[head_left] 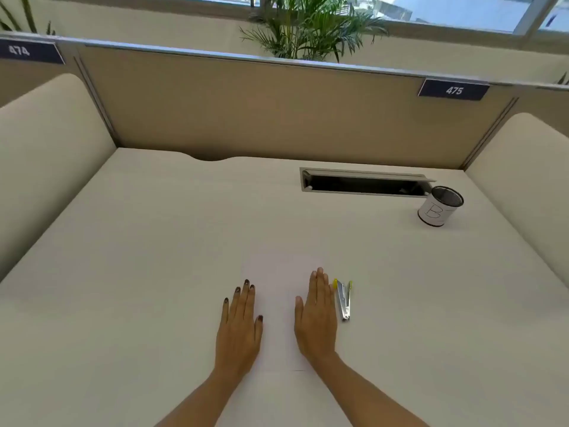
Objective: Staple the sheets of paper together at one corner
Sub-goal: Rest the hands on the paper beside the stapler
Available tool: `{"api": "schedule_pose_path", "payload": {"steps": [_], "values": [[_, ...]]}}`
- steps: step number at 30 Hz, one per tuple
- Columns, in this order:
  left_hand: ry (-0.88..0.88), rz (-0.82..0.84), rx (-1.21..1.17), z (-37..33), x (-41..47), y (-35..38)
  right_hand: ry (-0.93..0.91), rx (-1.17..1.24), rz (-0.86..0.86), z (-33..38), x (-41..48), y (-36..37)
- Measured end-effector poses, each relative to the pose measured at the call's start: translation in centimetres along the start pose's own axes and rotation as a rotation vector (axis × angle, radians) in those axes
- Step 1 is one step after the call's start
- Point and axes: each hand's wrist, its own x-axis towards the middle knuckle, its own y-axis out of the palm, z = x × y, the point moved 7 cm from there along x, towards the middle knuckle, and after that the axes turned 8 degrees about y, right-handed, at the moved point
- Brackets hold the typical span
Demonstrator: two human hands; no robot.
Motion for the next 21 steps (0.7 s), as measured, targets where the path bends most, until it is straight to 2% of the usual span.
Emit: {"api": "schedule_pose_path", "payload": {"steps": [4,15,21], "values": [[-0.058,0.05,0.042,0.3,-0.2,-0.1,0.15,-0.004,0.015,-1.3,-1.0,0.1],[-0.069,0.062,0.087,0.4,-0.7,0.6,0.233,-0.093,0.024,-1.8,-2.3,-0.3],[-0.066,0.059,0.097,0.3,-0.8,0.6,0.471,-0.195,0.062,-1.6,-1.5,-1.1]]}}
